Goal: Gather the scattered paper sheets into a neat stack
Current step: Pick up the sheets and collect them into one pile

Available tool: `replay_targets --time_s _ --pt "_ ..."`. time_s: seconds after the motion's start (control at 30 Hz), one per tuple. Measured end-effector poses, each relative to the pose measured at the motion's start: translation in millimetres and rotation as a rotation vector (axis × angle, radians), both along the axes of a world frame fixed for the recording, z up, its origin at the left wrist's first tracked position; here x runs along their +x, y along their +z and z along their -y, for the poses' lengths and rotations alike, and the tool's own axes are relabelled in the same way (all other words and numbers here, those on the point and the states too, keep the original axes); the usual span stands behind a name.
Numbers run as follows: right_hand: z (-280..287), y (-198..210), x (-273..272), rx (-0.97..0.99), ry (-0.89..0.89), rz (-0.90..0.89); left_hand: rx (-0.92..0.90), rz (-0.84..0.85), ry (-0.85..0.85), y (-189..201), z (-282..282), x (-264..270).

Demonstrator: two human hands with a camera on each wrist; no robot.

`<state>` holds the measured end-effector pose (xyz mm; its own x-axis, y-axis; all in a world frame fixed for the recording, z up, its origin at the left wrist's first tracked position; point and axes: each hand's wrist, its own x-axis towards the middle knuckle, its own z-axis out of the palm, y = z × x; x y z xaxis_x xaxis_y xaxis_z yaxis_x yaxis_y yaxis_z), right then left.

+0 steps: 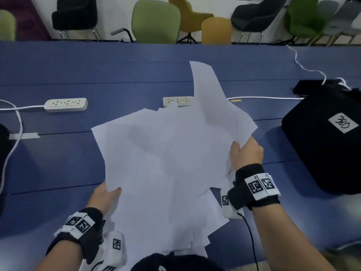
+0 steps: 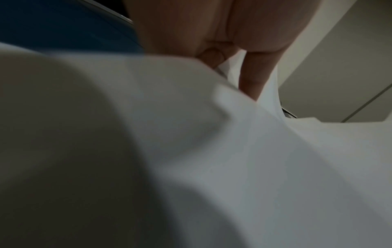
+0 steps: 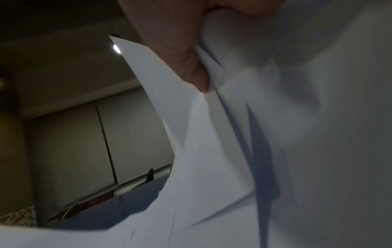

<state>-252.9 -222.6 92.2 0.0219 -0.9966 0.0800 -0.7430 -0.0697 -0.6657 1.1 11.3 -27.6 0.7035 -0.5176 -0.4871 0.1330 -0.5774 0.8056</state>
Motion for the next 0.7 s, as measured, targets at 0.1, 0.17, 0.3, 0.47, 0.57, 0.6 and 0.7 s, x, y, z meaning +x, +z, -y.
replay_targets --time_s 0.1,0.17,0.3,0.47,0.57,0.6,0.7 --pt "-2.5 28.0 -5.5 -0.187 -0.058 0.087 0.016 0.009 0.01 0.1 1.0 -1.6" --pt "-5.6 42.9 -7.1 -0.335 -0.088 0.215 0.023 0.025 0.005 0.1 1.6 -2.4" --pt "-13.7 65.3 -1.2 -0.481 -0.109 0.44 0.017 0.033 0.002 -0.9 2.2 -3.7" --pt "-23.0 86.0 13.8 -0.349 -0.176 0.697 -0.001 0.068 -0.003 12.8 4.8 -10.4" --pt "-24.8 82.9 18.5 -0.172 -0.033 0.698 -0.024 -0.008 -0.001 15.9 4.2 -9.5" --pt "-24.1 76.8 19.1 -0.095 0.039 0.661 -0.025 -0.027 0.007 15.6 3.7 -7.8" --pt "-22.4 46.2 17.1 0.151 0.172 0.494 -0.027 -0.065 -0.041 4.9 0.2 1.7"
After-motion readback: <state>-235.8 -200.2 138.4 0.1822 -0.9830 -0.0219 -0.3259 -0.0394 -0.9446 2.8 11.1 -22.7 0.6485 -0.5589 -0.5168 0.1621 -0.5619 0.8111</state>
